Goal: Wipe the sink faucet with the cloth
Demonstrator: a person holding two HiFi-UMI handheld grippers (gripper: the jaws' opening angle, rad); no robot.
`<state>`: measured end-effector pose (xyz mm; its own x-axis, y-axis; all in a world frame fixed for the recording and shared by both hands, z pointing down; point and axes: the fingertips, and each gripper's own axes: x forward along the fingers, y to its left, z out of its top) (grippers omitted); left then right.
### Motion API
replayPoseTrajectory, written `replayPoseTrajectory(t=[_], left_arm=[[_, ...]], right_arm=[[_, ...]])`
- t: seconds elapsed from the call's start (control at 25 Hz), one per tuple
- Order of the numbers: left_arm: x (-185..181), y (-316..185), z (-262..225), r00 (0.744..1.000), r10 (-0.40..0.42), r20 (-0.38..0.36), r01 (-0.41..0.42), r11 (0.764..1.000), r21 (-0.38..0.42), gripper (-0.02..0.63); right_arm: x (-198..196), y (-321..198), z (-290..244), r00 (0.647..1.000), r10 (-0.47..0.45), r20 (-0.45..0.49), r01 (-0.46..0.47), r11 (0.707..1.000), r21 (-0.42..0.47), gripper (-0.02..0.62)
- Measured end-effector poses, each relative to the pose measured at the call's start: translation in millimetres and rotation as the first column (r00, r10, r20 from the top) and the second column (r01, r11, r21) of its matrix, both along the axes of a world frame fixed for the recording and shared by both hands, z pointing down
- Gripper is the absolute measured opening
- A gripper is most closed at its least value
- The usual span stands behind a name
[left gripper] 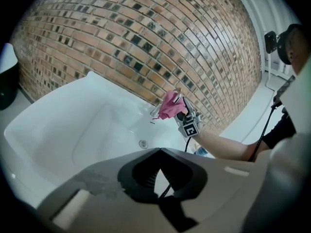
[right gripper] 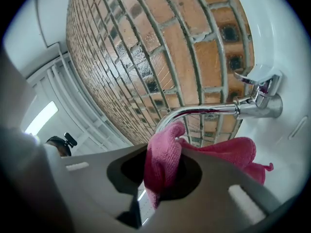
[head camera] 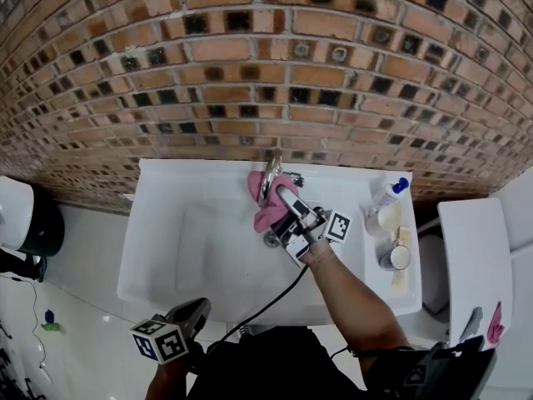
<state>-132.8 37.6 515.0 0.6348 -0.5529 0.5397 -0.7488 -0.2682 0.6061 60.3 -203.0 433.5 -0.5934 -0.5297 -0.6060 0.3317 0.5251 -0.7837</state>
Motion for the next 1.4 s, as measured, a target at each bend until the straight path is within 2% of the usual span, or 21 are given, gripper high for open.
replayPoseTrajectory(t=[0.24, 0.32, 0.4, 0.48, 0.52, 0.6, 0.64, 0.68, 0.8, 0.88, 1.04, 1.2, 1.28, 1.4], left_arm=[[1.5, -10.9, -13.3, 0.999, 0.033, -0.005, -0.033, 0.998, 0.049, 0.005], [2.3, -14.4, -14.1, 0.999, 0.048, -0.005, -0.048, 0.997, 0.054, 0.004], [5.6, -18.0, -14.4, 0.998, 0.069, -0.006, -0.069, 0.996, 0.054, 0.005], [11.0, -22.4, -15.0, 0.996, 0.089, -0.009, -0.089, 0.994, 0.057, 0.005], [13.8, -26.0, -15.4, 0.995, 0.098, -0.008, -0.098, 0.993, 0.060, 0.005], [19.4, -35.7, -15.9, 0.994, 0.113, 0.000, -0.113, 0.991, 0.066, 0.004], [22.3, -41.3, -16.3, 0.993, 0.118, 0.004, -0.118, 0.991, 0.070, 0.005], [25.2, -46.9, -16.8, 0.993, 0.120, 0.007, -0.120, 0.990, 0.074, 0.004], [34.3, -63.0, -20.3, 0.993, 0.114, 0.008, -0.115, 0.989, 0.088, 0.005], [40.8, -70.2, -23.6, 0.994, 0.105, 0.003, -0.105, 0.990, 0.097, 0.004], [50.8, -75.1, -25.5, 0.997, 0.078, 0.002, -0.078, 0.992, 0.100, 0.004], [52.0, -71.0, -17.6, 1.000, 0.017, 0.003, -0.017, 0.998, 0.068, 0.005], [51.5, -68.1, -15.6, 1.000, -0.017, 0.005, 0.017, 0.998, 0.054, 0.004], [48.6, -63.0, -13.8, 0.998, -0.066, 0.013, 0.065, 0.997, 0.038, 0.005]], right_arm=[[-1.7, 16.7, 6.6, 0.997, 0.013, -0.080, -0.014, 1.000, -0.017, 0.043], [-4.5, 25.0, 9.7, 0.988, 0.014, -0.153, -0.016, 1.000, -0.013, 0.043], [-8.7, 34.4, 14.2, 0.958, 0.011, -0.286, -0.016, 1.000, -0.014, 0.043], [-7.1, 41.3, 24.2, 0.882, 0.010, -0.471, -0.026, 0.999, -0.027, 0.044], [-2.1, 41.9, 29.1, 0.823, 0.018, -0.568, -0.041, 0.999, -0.029, 0.044], [15.7, 37.4, 26.3, 0.668, 0.071, -0.741, -0.090, 0.996, 0.014, 0.044], [26.3, 33.2, 16.7, 0.591, 0.112, -0.799, -0.113, 0.992, 0.055, 0.044], [36.0, 28.4, 3.6, 0.543, 0.151, -0.826, -0.131, 0.987, 0.094, 0.044], [61.1, 8.0, -39.9, 0.498, 0.260, -0.827, -0.188, 0.964, 0.190, 0.044], [75.2, -11.7, -61.8, 0.455, 0.314, -0.833, -0.216, 0.947, 0.239, 0.044], [84.5, -59.2, -69.9, 0.401, 0.324, -0.857, -0.198, 0.944, 0.264, 0.044], [69.0, -102.8, -32.8, 0.359, 0.235, -0.903, -0.145, 0.970, 0.195, 0.044], [55.6, -116.3, -13.2, 0.361, 0.183, -0.914, -0.114, 0.982, 0.151, 0.044], [34.1, -128.2, 6.9, 0.396, 0.112, -0.911, -0.075, 0.993, 0.089, 0.044]])
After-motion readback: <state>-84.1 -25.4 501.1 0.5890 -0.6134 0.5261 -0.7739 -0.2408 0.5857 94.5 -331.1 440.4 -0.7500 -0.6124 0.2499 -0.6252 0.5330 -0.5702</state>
